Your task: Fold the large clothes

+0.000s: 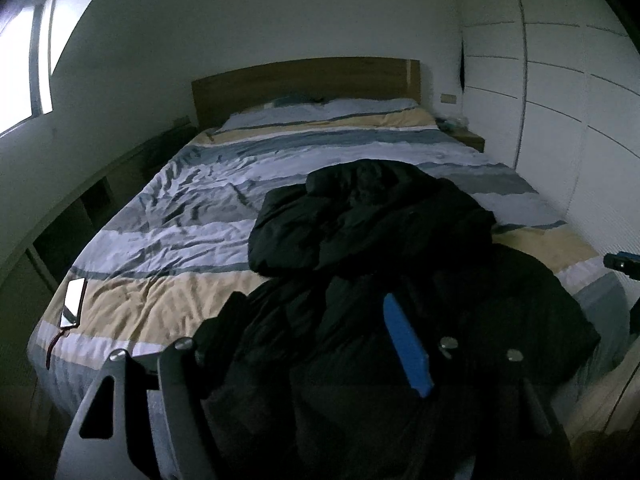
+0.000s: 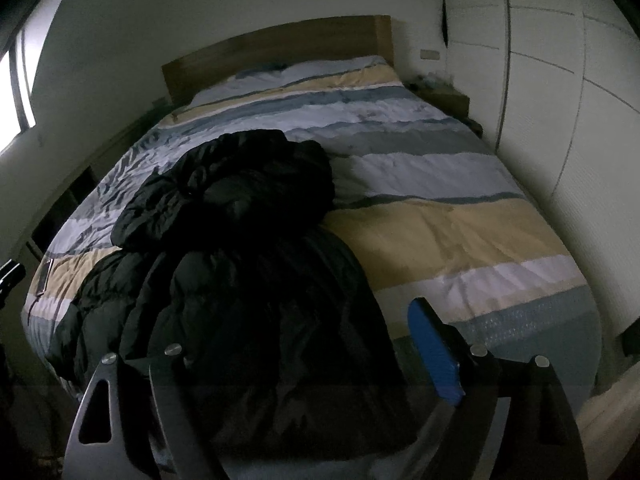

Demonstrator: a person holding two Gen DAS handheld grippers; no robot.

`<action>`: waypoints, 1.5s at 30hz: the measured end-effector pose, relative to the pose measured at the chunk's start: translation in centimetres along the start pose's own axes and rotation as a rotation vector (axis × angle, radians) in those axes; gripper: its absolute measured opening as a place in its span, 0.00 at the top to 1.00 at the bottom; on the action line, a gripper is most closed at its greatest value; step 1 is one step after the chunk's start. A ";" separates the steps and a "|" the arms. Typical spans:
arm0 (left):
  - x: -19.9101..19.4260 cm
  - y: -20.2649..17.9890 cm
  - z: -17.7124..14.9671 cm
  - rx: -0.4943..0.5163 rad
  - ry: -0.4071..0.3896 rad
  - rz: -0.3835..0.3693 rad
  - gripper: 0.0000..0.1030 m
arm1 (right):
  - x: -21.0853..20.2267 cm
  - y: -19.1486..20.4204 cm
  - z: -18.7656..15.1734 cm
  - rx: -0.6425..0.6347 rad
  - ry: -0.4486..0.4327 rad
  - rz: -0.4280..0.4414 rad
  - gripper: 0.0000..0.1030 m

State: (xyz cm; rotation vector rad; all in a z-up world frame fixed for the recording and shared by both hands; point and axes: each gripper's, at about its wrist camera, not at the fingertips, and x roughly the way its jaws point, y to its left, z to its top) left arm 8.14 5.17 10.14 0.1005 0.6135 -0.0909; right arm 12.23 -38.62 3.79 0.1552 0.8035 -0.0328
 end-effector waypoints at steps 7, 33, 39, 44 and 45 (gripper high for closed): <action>0.2 2.3 -1.6 -0.043 0.028 0.026 0.33 | 0.4 -1.6 -1.4 0.038 0.024 -0.018 0.11; 9.5 19.9 -11.7 -0.514 0.252 -0.139 0.27 | 6.2 -7.6 -5.5 0.181 0.160 -0.059 0.01; 13.1 19.7 -14.2 -0.557 0.323 -0.252 0.27 | 8.1 -7.9 -6.3 0.191 0.206 -0.045 0.01; 14.5 18.6 -15.8 -0.584 0.365 -0.361 0.27 | 9.5 -8.0 -6.8 0.203 0.240 -0.006 0.01; 14.5 18.5 -15.9 -0.587 0.371 -0.371 0.27 | 9.8 -8.1 -6.9 0.209 0.248 0.006 0.01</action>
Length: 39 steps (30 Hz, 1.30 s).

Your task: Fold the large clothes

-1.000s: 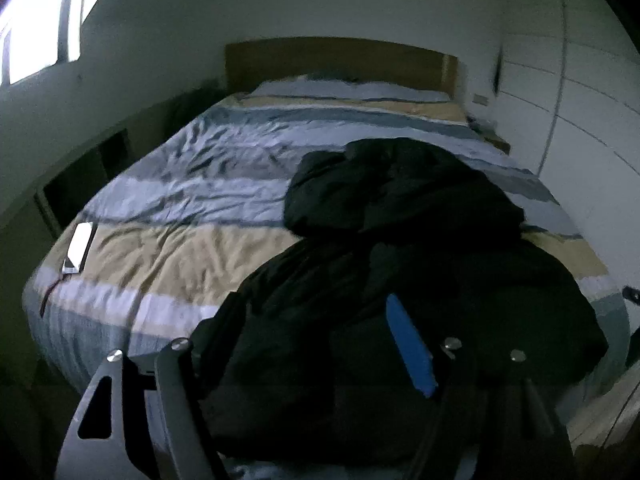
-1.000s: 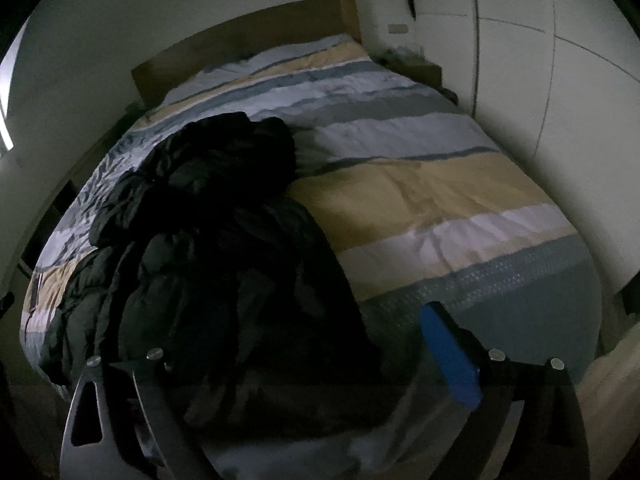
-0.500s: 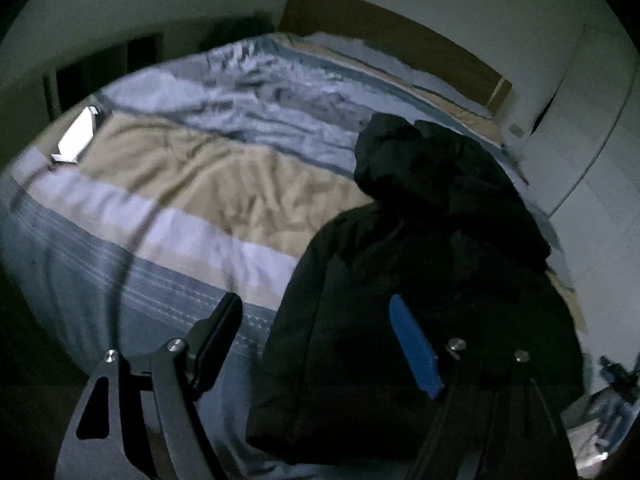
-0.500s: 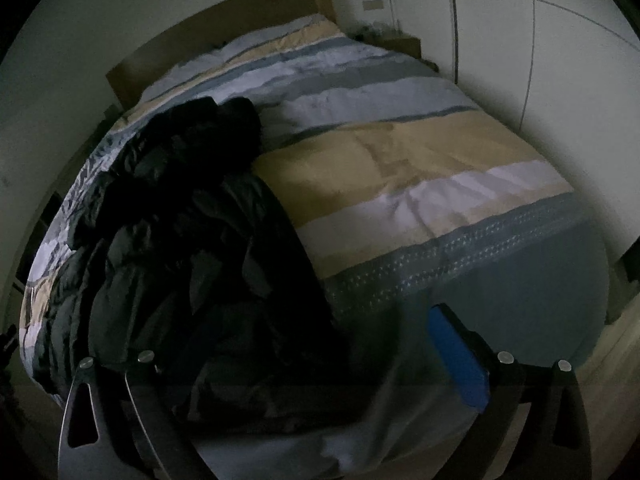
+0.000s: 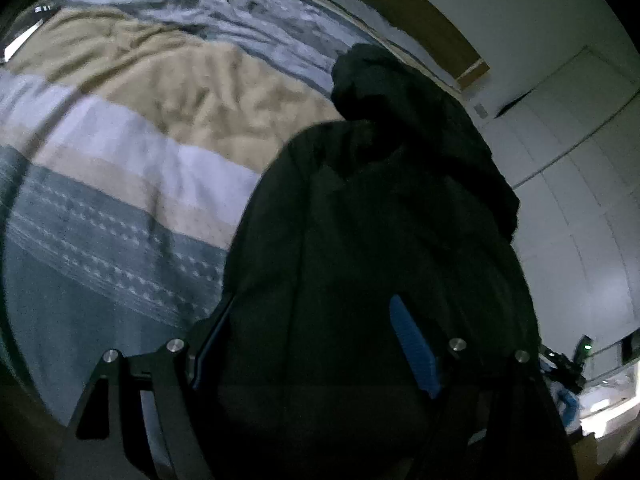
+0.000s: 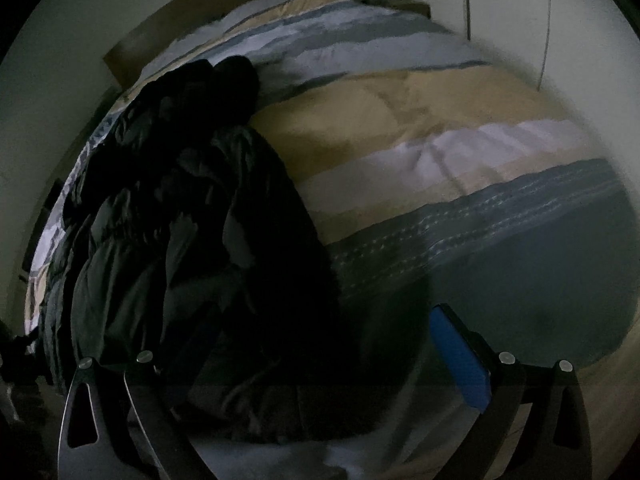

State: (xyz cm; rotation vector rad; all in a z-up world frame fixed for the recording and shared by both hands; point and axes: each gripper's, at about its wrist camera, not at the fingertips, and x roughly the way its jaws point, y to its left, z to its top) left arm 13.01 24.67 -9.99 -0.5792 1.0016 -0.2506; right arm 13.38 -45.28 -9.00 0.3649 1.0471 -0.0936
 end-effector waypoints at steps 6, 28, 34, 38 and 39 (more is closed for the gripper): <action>0.1 0.3 -0.7 -0.016 0.040 -0.053 0.27 | 2.2 -0.9 -0.4 0.044 0.049 0.083 0.01; 0.1 -2.6 -4.3 -0.009 0.047 -0.186 0.27 | 3.9 1.3 -2.4 0.001 0.128 0.322 0.29; 0.3 -3.3 -4.8 -0.008 0.048 -0.194 0.29 | 4.0 1.7 -2.9 0.008 0.143 0.345 0.43; 0.2 -4.2 -4.4 0.010 0.035 -0.186 0.61 | 3.7 2.5 -2.8 0.002 0.136 0.371 0.64; 0.1 -4.4 -4.3 0.014 0.030 -0.190 0.66 | 3.5 2.6 -2.7 -0.003 0.132 0.374 0.71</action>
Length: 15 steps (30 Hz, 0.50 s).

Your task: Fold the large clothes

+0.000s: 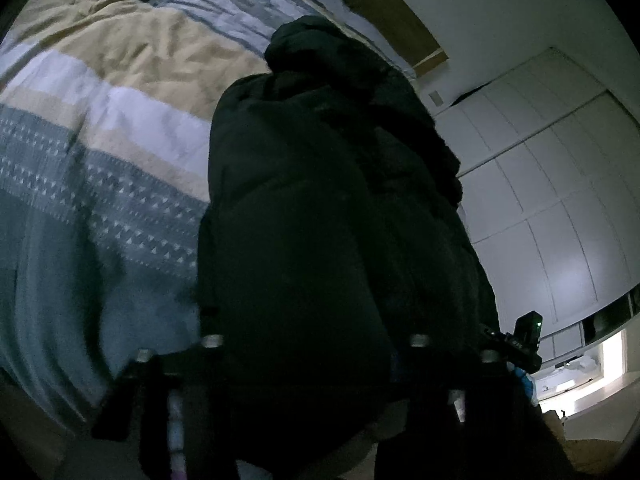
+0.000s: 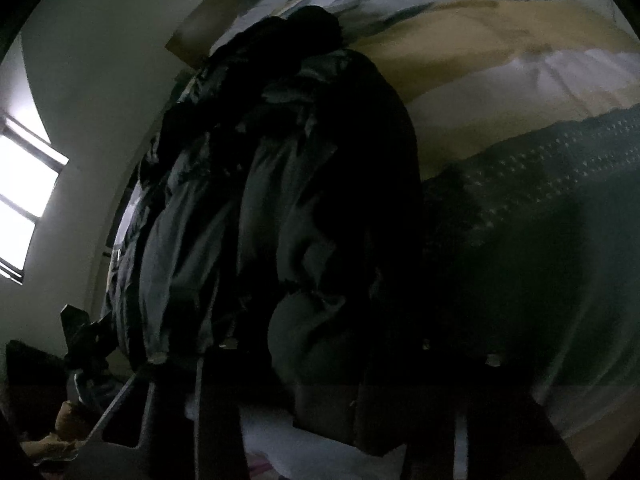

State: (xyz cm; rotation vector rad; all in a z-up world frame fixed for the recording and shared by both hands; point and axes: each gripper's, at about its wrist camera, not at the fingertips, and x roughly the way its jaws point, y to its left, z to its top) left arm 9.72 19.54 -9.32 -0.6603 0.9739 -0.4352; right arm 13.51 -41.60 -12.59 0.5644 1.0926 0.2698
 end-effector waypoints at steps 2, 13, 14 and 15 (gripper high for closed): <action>-0.3 -0.6 0.4 0.004 -0.019 -0.017 0.76 | -0.3 0.8 0.2 -0.020 -0.013 0.017 0.78; -2.7 -5.3 6.3 0.036 -0.153 -0.067 0.84 | -5.0 7.8 5.2 -0.158 -0.191 0.046 0.87; -3.0 -5.8 6.9 0.041 -0.162 -0.072 0.84 | -5.0 7.8 5.2 -0.158 -0.191 0.046 0.87; -3.4 -6.3 7.4 0.049 -0.171 -0.077 0.84 | -5.4 8.2 5.7 -0.163 -0.207 0.044 0.87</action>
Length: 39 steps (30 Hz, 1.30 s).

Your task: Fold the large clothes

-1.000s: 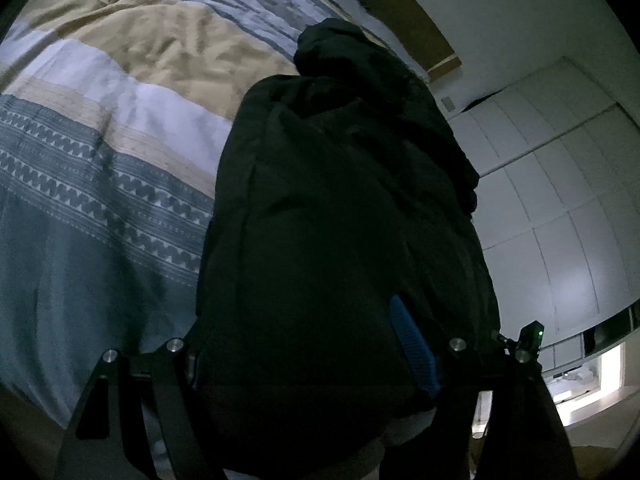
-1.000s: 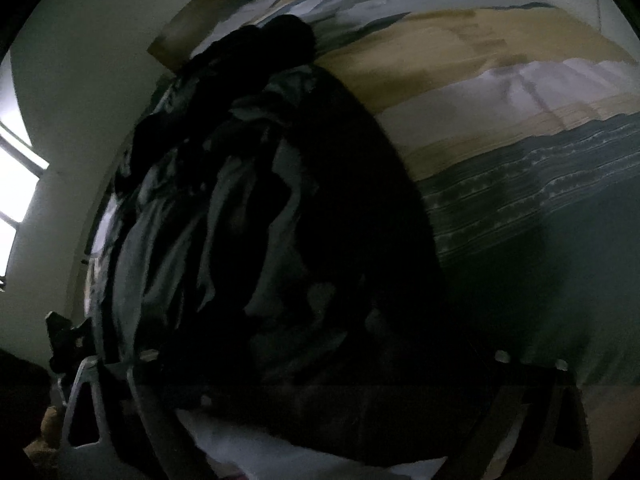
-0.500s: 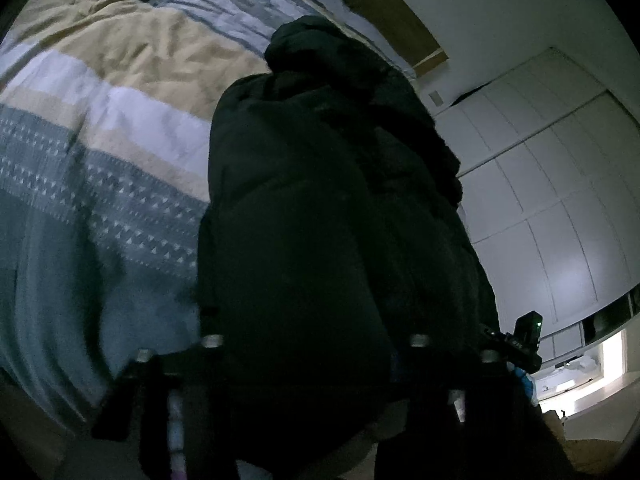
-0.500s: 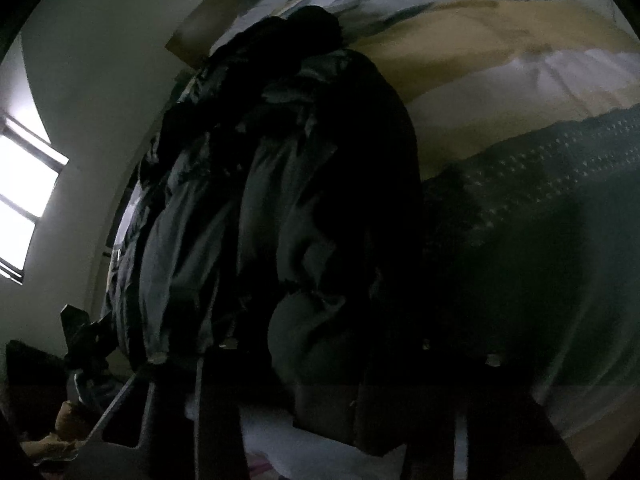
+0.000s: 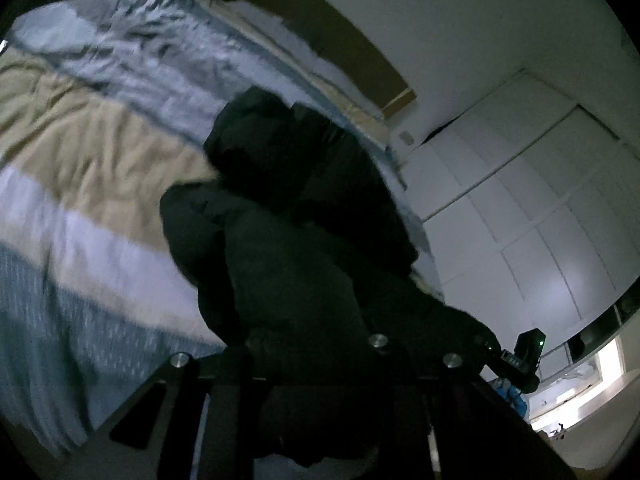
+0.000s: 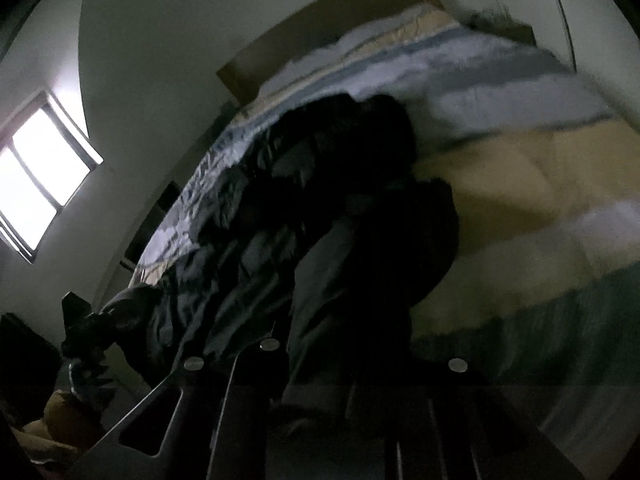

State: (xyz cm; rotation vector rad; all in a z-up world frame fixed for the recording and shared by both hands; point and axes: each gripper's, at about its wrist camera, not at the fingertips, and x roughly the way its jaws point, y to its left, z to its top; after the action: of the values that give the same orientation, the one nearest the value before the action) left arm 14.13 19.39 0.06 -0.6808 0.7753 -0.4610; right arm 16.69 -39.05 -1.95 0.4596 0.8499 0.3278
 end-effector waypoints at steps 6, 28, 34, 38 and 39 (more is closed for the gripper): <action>-1.0 -3.5 6.1 0.037 -0.068 -0.029 0.84 | -2.5 1.0 4.1 -0.018 -0.096 -0.012 0.87; 20.2 -1.5 36.0 0.052 -0.075 0.077 0.84 | 12.8 -1.9 30.5 0.102 -0.241 -0.150 0.88; 30.4 5.0 39.8 -0.031 -0.032 0.136 0.80 | 22.9 -7.1 34.5 0.233 -0.189 -0.223 0.87; 35.7 8.4 40.8 -0.058 0.022 0.171 0.79 | 28.1 -9.9 35.5 0.305 -0.114 -0.269 0.86; 37.0 9.0 41.1 -0.064 0.036 0.170 0.79 | 29.2 -10.4 35.6 0.317 -0.097 -0.274 0.86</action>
State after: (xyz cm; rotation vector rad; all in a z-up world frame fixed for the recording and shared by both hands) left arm 70.14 19.01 -2.55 -0.6614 0.8777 -0.2950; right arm 63.47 -43.88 -5.61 0.6388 0.8604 -0.0836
